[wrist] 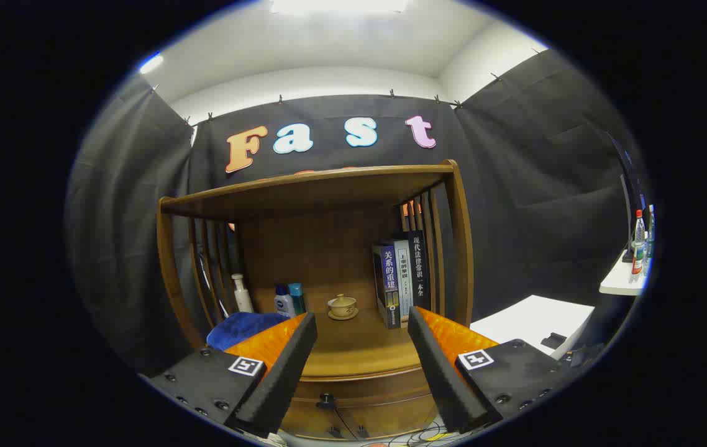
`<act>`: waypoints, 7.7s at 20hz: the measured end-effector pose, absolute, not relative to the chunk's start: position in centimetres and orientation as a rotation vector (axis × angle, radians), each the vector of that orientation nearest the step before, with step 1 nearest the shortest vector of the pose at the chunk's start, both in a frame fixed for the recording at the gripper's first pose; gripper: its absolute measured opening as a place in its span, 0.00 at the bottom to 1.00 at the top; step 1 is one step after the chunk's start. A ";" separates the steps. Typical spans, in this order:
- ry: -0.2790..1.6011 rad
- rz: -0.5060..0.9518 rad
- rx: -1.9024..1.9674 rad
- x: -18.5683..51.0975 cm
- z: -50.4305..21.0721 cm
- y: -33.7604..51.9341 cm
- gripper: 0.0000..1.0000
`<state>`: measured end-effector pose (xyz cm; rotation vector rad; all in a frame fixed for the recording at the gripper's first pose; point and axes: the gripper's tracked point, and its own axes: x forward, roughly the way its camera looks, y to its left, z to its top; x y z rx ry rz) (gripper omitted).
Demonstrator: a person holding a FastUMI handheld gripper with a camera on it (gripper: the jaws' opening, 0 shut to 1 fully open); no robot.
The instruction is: Pull open the drawer, take out the items inside it, and place them on the countertop above the cabinet.
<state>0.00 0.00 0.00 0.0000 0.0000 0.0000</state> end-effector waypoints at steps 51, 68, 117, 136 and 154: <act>0.165 0.048 -0.050 7.9 -29.7 5.1 0.97; 0.245 0.076 0.001 7.2 -31.6 5.4 0.41; 0.424 0.134 -0.041 -9.2 -31.7 4.6 0.45; 0.252 0.130 0.074 -7.3 -17.7 3.6 0.97; 0.611 0.155 -0.144 5.6 -21.3 6.7 0.99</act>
